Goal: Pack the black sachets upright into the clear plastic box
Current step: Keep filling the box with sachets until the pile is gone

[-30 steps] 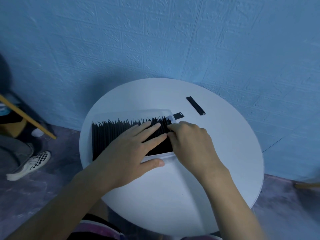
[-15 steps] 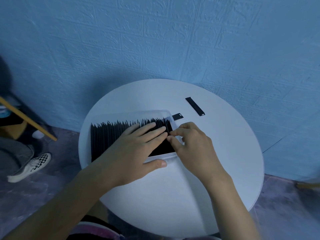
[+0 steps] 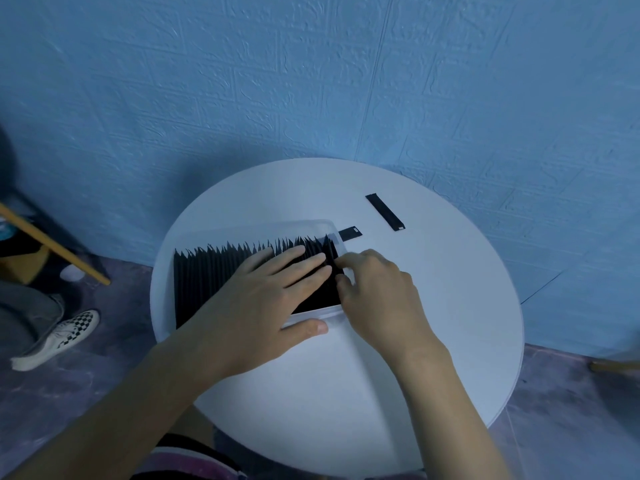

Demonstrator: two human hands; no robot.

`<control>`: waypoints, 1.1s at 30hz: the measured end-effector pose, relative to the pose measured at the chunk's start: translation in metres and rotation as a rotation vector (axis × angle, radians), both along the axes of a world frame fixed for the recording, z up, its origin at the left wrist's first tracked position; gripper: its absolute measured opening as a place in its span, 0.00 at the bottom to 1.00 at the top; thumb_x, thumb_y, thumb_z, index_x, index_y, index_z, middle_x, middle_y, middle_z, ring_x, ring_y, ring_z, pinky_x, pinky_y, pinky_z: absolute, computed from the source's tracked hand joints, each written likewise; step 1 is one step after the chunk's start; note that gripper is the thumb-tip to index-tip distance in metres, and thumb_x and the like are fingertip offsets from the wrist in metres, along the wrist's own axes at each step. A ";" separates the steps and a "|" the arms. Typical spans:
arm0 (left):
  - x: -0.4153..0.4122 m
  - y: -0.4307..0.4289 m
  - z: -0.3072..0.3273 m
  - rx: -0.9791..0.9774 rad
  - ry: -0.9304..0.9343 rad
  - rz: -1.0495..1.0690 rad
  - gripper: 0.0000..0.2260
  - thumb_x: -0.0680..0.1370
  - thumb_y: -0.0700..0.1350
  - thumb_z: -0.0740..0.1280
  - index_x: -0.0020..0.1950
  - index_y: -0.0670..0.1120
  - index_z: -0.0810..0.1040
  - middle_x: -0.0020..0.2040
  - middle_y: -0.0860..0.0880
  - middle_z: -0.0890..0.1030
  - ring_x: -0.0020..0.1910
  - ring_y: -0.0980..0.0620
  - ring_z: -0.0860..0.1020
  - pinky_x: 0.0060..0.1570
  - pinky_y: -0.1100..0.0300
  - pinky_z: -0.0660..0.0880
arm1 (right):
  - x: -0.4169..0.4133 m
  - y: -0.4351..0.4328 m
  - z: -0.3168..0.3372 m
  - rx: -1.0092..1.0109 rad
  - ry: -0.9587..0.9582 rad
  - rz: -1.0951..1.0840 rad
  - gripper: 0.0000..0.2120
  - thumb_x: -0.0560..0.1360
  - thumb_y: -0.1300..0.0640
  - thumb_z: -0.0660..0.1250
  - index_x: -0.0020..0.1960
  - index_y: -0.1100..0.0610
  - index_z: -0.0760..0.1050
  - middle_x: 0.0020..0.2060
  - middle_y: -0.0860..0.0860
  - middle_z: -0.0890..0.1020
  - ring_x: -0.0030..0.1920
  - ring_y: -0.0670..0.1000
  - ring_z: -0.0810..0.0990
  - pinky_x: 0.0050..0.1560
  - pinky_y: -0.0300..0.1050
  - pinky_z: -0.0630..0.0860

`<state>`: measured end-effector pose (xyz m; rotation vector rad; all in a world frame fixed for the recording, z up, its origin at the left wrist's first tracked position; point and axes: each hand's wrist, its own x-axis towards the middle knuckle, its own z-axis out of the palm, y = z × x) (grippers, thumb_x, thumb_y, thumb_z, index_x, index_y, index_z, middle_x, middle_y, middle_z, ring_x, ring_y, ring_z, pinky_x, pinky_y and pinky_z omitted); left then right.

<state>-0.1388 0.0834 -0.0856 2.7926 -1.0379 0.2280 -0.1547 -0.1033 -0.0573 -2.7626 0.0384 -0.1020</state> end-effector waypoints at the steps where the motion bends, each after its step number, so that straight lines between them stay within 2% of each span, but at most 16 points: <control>1: 0.000 0.001 0.000 0.006 0.003 -0.002 0.32 0.80 0.68 0.50 0.79 0.53 0.64 0.79 0.56 0.63 0.79 0.53 0.58 0.76 0.45 0.59 | 0.000 -0.001 0.001 0.013 -0.006 0.000 0.13 0.81 0.54 0.58 0.63 0.46 0.75 0.55 0.49 0.78 0.50 0.59 0.79 0.47 0.50 0.76; 4: 0.000 0.002 -0.001 0.003 0.008 -0.009 0.31 0.80 0.69 0.49 0.80 0.56 0.62 0.80 0.56 0.60 0.80 0.53 0.56 0.77 0.46 0.56 | -0.001 -0.005 0.003 -0.002 0.003 0.011 0.18 0.81 0.53 0.60 0.70 0.42 0.71 0.59 0.47 0.78 0.56 0.57 0.79 0.50 0.49 0.74; 8: 0.000 0.002 -0.003 -0.006 0.001 -0.009 0.30 0.80 0.68 0.50 0.79 0.56 0.63 0.80 0.55 0.62 0.80 0.52 0.58 0.76 0.45 0.59 | 0.000 -0.008 0.003 0.036 0.042 0.022 0.18 0.82 0.49 0.61 0.70 0.40 0.73 0.59 0.47 0.80 0.58 0.55 0.78 0.50 0.47 0.71; 12: 0.001 0.003 -0.004 -0.010 -0.004 -0.011 0.30 0.80 0.68 0.51 0.79 0.56 0.63 0.81 0.54 0.60 0.80 0.52 0.56 0.76 0.45 0.58 | 0.004 -0.008 0.003 0.054 0.093 0.031 0.17 0.81 0.49 0.61 0.68 0.37 0.74 0.61 0.46 0.81 0.60 0.56 0.78 0.51 0.48 0.73; 16: 0.001 0.003 -0.005 -0.031 0.010 -0.009 0.30 0.80 0.69 0.49 0.79 0.58 0.61 0.81 0.54 0.59 0.80 0.54 0.54 0.78 0.47 0.55 | 0.008 -0.008 0.008 0.039 0.154 0.050 0.17 0.81 0.51 0.60 0.67 0.37 0.75 0.59 0.48 0.82 0.58 0.58 0.79 0.48 0.47 0.72; 22: 0.000 0.004 -0.005 -0.040 0.015 -0.013 0.29 0.80 0.69 0.51 0.79 0.59 0.62 0.80 0.55 0.60 0.80 0.54 0.54 0.77 0.46 0.56 | -0.002 -0.013 0.011 0.073 0.130 0.042 0.13 0.80 0.51 0.61 0.61 0.40 0.80 0.53 0.47 0.83 0.53 0.56 0.80 0.52 0.49 0.77; 28: 0.002 0.004 -0.006 -0.036 0.004 -0.010 0.29 0.80 0.68 0.52 0.78 0.59 0.63 0.80 0.55 0.62 0.80 0.54 0.56 0.77 0.46 0.58 | 0.002 -0.009 0.014 0.014 0.176 0.008 0.13 0.78 0.53 0.63 0.58 0.40 0.80 0.48 0.48 0.80 0.50 0.57 0.77 0.43 0.46 0.71; 30: 0.001 0.004 -0.006 -0.043 0.009 -0.008 0.28 0.80 0.68 0.52 0.78 0.59 0.63 0.80 0.56 0.61 0.80 0.54 0.55 0.77 0.47 0.57 | 0.004 -0.008 0.018 -0.022 0.204 0.009 0.11 0.77 0.55 0.63 0.54 0.41 0.79 0.44 0.49 0.79 0.46 0.57 0.77 0.42 0.47 0.73; 33: 0.001 0.004 -0.006 -0.043 0.011 -0.012 0.28 0.80 0.68 0.52 0.78 0.60 0.63 0.80 0.56 0.61 0.80 0.55 0.55 0.78 0.48 0.55 | 0.008 -0.007 0.024 -0.066 0.261 0.050 0.11 0.76 0.58 0.62 0.51 0.44 0.77 0.42 0.50 0.79 0.46 0.58 0.78 0.45 0.49 0.77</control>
